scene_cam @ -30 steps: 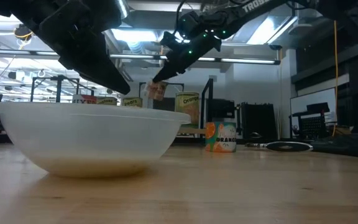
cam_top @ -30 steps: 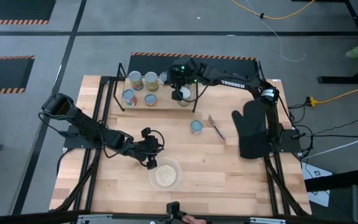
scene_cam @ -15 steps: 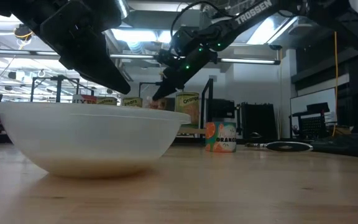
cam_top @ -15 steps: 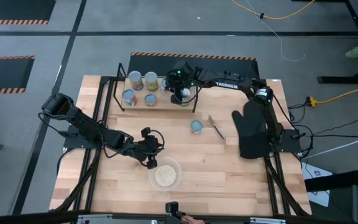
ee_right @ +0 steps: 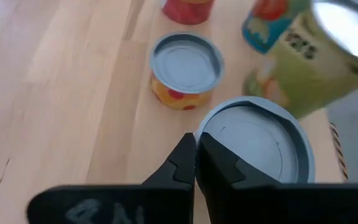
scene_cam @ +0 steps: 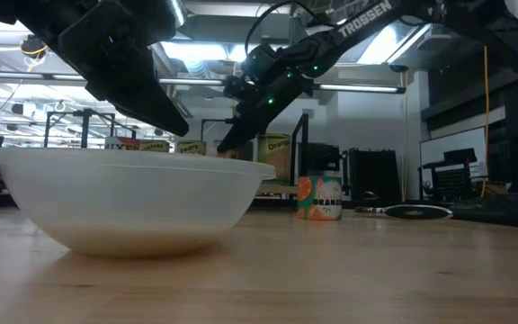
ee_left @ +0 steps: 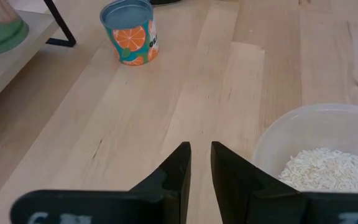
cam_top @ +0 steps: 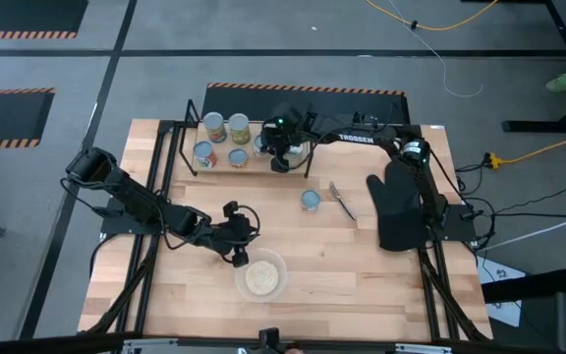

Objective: Pick and place cans onto a shelf
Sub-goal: Put the canned diced tomatoes on the shelf

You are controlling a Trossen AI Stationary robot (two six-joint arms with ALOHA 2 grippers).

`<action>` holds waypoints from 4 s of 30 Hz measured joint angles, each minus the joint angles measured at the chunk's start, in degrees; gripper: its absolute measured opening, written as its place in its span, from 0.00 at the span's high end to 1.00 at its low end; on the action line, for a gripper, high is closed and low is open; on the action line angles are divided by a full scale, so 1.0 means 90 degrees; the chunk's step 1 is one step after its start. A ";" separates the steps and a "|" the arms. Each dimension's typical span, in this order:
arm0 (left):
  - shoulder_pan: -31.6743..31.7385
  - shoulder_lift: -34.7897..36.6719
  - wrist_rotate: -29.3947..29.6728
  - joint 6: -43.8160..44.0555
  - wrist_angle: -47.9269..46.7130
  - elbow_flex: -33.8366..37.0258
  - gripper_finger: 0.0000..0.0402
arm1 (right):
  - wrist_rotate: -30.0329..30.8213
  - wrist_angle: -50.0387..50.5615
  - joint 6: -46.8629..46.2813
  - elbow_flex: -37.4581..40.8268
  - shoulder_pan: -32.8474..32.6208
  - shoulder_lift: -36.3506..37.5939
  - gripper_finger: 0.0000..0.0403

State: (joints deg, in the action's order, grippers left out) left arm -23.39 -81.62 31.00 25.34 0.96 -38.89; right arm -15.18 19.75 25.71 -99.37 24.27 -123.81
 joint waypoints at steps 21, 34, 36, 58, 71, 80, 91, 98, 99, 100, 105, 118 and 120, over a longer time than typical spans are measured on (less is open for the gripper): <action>0.0002 0.0000 0.0000 0.0000 -0.0001 0.0000 0.86 | 0.0002 -0.0078 0.0010 0.0034 -0.0056 -0.0031 0.94; 0.0000 0.0000 0.0000 0.0002 0.0002 0.0000 0.86 | 0.0004 -0.0114 0.0009 0.0034 -0.0056 -0.0031 0.83; 0.0002 0.0000 0.0000 0.0002 0.0000 0.0000 0.86 | 0.0000 -0.0128 0.0008 0.0034 -0.0072 -0.0029 0.82; 0.0021 0.0000 -0.0029 -0.0041 0.0048 0.0000 0.86 | 0.0021 0.3444 -0.0060 0.0027 -0.1168 0.3042 0.82; 0.0918 0.0000 -0.0275 -0.1118 0.0835 -0.0419 0.86 | -0.0089 0.2001 -0.2087 0.4018 -0.2266 0.5943 0.82; 0.2317 0.0000 -0.1926 -0.2698 0.0496 -0.1861 0.86 | -0.0085 -0.0476 -0.2963 0.6624 -0.2329 0.7088 0.82; 0.4043 0.0002 -0.2115 -0.3058 -0.1300 -0.2892 0.86 | -0.0094 -0.2508 -0.3492 0.8255 -0.2329 0.7096 0.82; 0.4915 -0.0320 -0.2246 -0.3030 -0.1859 -0.2887 0.86 | -0.0095 -0.2691 -0.3765 0.8541 -0.2329 0.7094 0.82; 0.4988 -0.0387 -0.2250 -0.3047 -0.1837 -0.2893 0.86 | -0.0094 -0.2691 -0.3811 0.8548 -0.2329 0.7094 0.82; 0.5051 -0.0462 -0.2278 -0.3049 -0.1886 -0.2895 0.86 | -0.0096 -0.2696 -0.3834 0.8548 -0.2330 0.7096 0.82; 0.5269 -0.0966 -0.2796 -0.3229 -0.1939 -0.2895 0.86 | -0.0095 -0.2761 -0.3830 0.8548 -0.2329 0.7094 0.82; 0.5253 -0.1528 -0.2337 -0.3381 -0.2036 -0.2888 0.86 | -0.0095 -0.2749 -0.3813 0.8548 -0.2329 0.7094 0.82; 0.5252 -0.1525 -0.2336 -0.3381 -0.2060 -0.2888 0.86 | -0.0095 -0.2749 -0.3808 0.8548 -0.2329 0.7094 0.82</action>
State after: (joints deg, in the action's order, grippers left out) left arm 23.88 -95.35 9.98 -5.08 -17.58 -64.88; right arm -16.03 -4.99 -8.56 -22.44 3.31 -59.96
